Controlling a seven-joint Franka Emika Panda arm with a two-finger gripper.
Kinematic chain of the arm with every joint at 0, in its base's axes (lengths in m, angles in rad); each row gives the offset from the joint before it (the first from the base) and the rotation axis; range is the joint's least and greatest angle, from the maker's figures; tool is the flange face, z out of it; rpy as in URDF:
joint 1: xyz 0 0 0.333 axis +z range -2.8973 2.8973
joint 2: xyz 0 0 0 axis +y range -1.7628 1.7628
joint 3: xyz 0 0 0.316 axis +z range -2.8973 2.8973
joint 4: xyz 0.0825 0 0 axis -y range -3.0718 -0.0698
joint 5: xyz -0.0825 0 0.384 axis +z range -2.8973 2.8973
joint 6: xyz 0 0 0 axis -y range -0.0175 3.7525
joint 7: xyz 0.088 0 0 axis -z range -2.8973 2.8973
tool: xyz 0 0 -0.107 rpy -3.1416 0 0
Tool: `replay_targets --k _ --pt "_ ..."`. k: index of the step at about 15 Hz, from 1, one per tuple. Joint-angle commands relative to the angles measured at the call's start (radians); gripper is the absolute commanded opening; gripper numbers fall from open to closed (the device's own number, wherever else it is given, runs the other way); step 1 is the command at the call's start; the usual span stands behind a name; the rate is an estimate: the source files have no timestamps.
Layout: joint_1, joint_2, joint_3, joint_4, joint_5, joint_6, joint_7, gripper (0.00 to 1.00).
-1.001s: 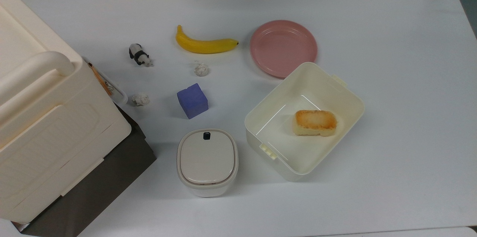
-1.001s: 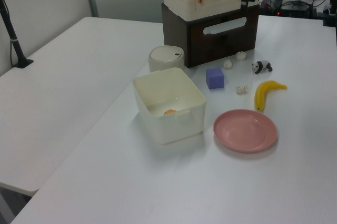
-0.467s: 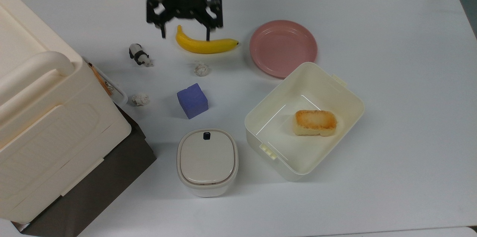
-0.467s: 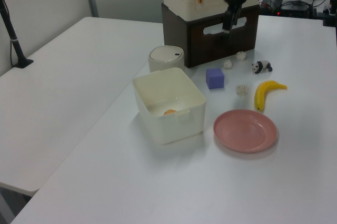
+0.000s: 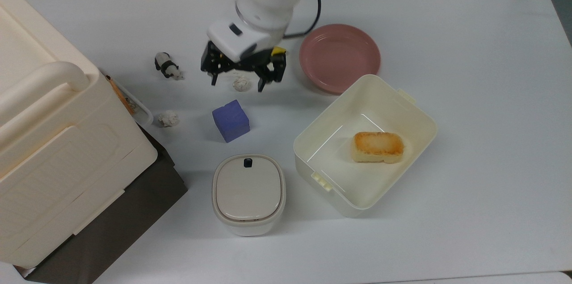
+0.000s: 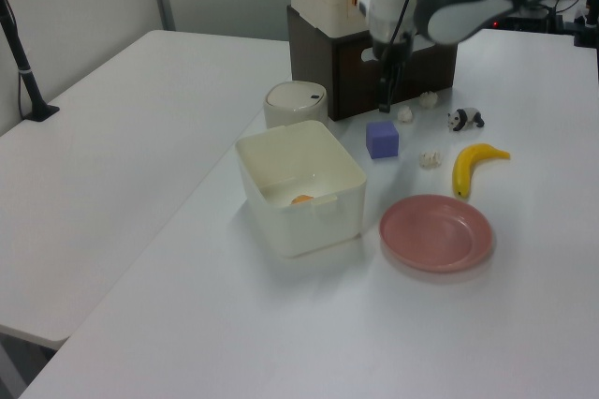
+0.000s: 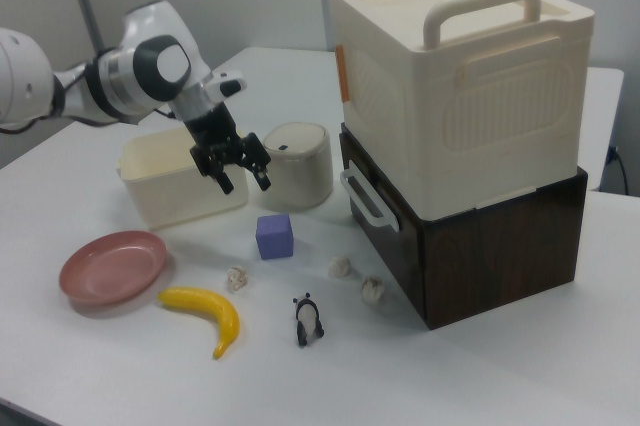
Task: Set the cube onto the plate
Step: 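Move the open gripper over the purple cube and lower it, then close the gripper around the purple cube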
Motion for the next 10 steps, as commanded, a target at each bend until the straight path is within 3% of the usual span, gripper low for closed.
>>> replay_targets --k 1,10 --pt "0.012 0.045 -0.003 0.014 -0.066 0.012 0.047 1.00" --pt "0.010 0.140 -0.003 0.018 -0.133 0.013 0.067 1.00"
